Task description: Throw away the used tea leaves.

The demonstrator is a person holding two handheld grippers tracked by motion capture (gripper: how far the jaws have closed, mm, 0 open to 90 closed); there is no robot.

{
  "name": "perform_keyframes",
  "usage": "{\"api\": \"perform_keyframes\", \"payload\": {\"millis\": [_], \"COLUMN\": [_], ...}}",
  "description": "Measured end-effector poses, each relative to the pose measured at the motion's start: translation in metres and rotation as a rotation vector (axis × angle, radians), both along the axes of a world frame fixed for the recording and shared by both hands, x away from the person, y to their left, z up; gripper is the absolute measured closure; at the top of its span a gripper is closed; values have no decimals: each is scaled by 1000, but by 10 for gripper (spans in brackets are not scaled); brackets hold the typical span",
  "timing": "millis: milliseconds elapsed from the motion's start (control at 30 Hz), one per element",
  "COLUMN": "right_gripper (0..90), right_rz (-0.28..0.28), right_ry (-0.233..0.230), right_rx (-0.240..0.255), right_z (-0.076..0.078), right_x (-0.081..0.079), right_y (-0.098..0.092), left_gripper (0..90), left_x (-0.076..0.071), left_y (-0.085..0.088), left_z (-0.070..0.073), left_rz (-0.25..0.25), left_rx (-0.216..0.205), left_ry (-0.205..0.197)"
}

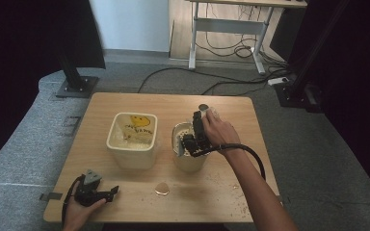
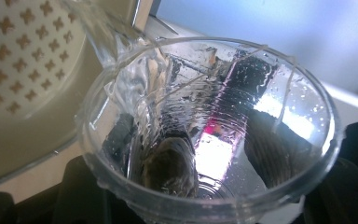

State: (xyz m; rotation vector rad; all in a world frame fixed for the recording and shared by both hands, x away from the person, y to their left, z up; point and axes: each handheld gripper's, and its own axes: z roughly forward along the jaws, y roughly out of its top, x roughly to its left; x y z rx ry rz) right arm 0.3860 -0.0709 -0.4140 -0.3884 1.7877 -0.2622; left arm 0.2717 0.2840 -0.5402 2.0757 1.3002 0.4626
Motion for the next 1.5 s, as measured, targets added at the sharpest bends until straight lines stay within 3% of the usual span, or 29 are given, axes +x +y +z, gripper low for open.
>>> {"api": "perform_keyframes", "payload": {"millis": [33,67,133,167,300,367,400,467,500,600,633,667,733,800,833,900,967,1000,1033,1067,1100,1167,1233,1267,1300,1433,1500], "right_gripper": [393,393,394,394,401,403,405,405,405,408,409,411,412,413,413,417,419,419,422,422,423,425,425,425,426,426,425], "right_rz": [5,5,26,29,46,46,50,65,72,59,74,86,70,65,84,77,71,84,97,97,70,101,88,88,104,146,139], "right_ry": [-11,-11,-33,-42,-99,-119,-135,-145,-148,-172,-182,-171,-200,-202,-194,-215,-218,-212,-218,-218,-242,-230,-226,-226,-201,-193,-190], "right_rx": [-46,-46,-142,-159,-297,-324,-394,-473,-484,-442,-500,-522,-455,-444,-503,-444,-425,-482,-491,-491,-446,-477,-364,-364,-249,-103,-65], "right_z": [-2,-2,-4,-3,7,8,4,-1,-1,5,3,2,8,9,4,7,8,3,-1,-1,4,1,9,9,15,12,11], "right_x": [0,0,0,-1,1,1,3,3,2,3,1,0,0,1,-1,-1,-1,-2,-3,-3,1,-3,0,0,-1,-6,-5], "right_y": [1,1,4,6,10,10,10,10,10,9,8,8,7,6,4,5,6,7,8,8,10,11,12,12,10,5,1], "left_gripper": [161,161,161,161,161,161,161,161,162,161,161,161,161,161,162,161,161,161,161,161,161,161,161,162,161,161,161], "left_x": [0,0,0,0,0,0,0,1,1,2,2,3,2,2,2,2,3,3,3,3,3,3,3,3,2,2,2], "left_y": [0,0,0,0,1,0,0,-1,-2,-3,-4,-4,-4,-3,-4,-3,-3,-4,-4,-4,-3,-3,-2,-2,0,1,1], "left_z": [0,0,0,0,0,0,1,1,1,1,1,1,1,1,1,1,1,1,1,1,1,1,2,2,2,2,2], "left_rz": [0,0,-3,-3,3,1,-1,-3,-6,-6,-7,-8,-7,-6,-6,-8,-7,-5,-8,-8,-9,-7,-4,-4,-2,1,-1], "left_rx": [0,0,1,2,-1,-1,-1,2,4,5,7,7,7,7,6,6,7,8,6,6,7,6,3,3,1,-2,1], "left_ry": [-1,-1,-1,-1,-1,-2,-1,1,-1,0,3,3,3,3,3,3,4,6,6,6,6,7,6,6,7,5,4]}}
